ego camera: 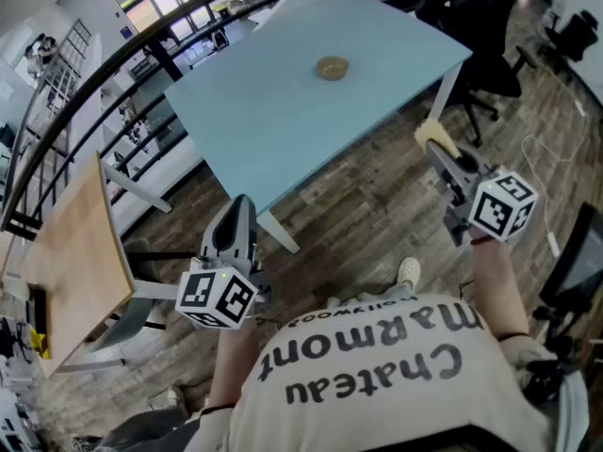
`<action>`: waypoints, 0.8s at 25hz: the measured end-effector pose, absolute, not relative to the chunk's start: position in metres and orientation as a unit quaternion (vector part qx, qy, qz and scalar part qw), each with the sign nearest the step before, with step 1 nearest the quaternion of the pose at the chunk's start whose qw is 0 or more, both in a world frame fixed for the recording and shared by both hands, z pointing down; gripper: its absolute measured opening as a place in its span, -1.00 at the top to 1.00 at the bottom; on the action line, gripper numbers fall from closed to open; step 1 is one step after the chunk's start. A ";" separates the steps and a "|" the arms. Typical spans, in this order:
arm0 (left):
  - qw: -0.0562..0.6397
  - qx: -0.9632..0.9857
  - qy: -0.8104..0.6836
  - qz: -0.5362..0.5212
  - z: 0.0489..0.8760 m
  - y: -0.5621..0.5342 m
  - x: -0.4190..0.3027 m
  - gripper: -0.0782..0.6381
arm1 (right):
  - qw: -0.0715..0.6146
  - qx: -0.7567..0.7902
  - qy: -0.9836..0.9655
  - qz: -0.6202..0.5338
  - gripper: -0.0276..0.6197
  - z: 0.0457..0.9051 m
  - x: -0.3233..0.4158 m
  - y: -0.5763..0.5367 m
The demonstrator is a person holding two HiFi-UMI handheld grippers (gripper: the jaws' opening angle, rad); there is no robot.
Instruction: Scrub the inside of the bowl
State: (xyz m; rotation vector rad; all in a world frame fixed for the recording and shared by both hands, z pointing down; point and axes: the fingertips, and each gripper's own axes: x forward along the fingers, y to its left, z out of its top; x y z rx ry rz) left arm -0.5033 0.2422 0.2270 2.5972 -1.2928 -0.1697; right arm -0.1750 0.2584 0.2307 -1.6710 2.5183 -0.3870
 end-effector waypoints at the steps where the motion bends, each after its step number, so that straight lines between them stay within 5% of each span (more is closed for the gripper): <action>1: 0.116 0.887 -0.442 -0.061 0.227 0.242 -0.504 0.78 | 0.046 -0.547 0.826 -0.127 0.73 0.231 -0.175 0.258; 20: 0.111 0.891 -0.434 -0.074 0.232 0.196 -0.464 0.77 | 0.034 -0.543 0.824 -0.156 0.73 0.255 -0.149 0.208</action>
